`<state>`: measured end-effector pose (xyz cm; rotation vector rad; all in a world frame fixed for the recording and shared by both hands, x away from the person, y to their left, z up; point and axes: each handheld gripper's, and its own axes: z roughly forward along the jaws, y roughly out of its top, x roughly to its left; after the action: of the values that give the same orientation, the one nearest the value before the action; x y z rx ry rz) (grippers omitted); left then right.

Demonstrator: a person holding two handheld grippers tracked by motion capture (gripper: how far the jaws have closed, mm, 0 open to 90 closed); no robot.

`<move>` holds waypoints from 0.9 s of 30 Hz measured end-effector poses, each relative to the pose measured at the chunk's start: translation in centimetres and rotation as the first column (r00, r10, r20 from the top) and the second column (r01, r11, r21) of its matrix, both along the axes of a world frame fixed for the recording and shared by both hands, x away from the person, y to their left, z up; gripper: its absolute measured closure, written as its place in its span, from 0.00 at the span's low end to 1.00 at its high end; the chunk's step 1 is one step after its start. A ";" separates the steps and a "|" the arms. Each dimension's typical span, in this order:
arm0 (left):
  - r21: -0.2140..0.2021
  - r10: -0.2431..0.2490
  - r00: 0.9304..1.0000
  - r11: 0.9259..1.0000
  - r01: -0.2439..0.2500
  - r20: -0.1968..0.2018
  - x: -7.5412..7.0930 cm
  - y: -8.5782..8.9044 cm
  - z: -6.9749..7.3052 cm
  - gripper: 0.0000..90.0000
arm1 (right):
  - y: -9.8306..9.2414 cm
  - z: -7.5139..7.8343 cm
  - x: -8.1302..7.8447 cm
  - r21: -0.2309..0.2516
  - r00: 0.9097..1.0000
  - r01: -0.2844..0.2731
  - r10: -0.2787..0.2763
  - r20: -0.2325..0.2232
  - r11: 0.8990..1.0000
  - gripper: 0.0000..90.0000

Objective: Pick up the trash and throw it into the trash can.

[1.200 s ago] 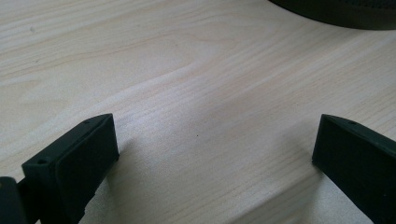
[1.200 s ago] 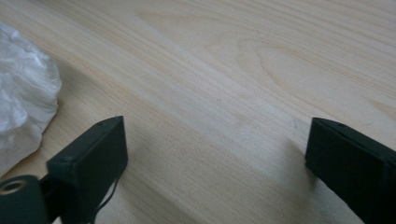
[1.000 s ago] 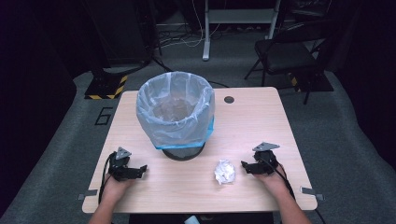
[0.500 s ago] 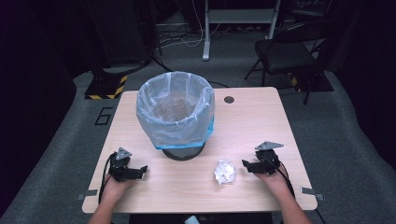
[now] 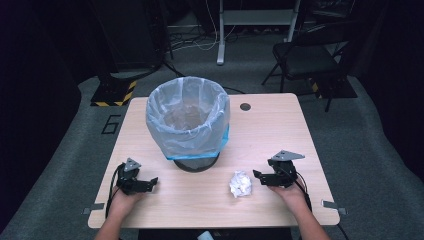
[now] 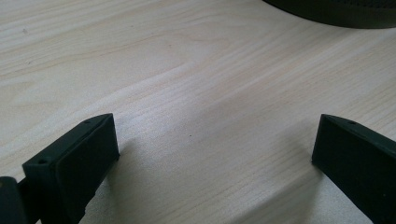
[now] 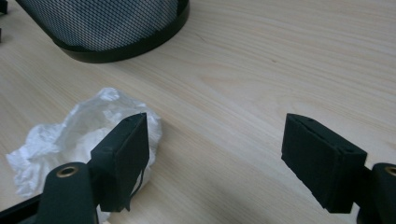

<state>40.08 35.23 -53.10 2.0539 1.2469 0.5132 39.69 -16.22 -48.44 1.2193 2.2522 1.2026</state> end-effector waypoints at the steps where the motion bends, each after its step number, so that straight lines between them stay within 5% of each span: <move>1: 0.000 0.000 1.000 1.000 0.000 0.000 0.0 0.0 0.0 0.00 | 0.2 0.1 -0.1 0.002 1.000 -0.005 0.005 0.002 1.000 0.24; 27: 0.000 0.001 1.000 1.000 -0.001 0.001 0.0 0.0 0.0 0.00 | 4.4 -0.1 -0.8 0.086 0.992 -0.122 0.122 0.011 0.989 0.15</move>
<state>40.08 35.20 -53.09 2.0533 1.2473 0.5147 38.86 -11.79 -48.51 1.1205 2.3224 1.3595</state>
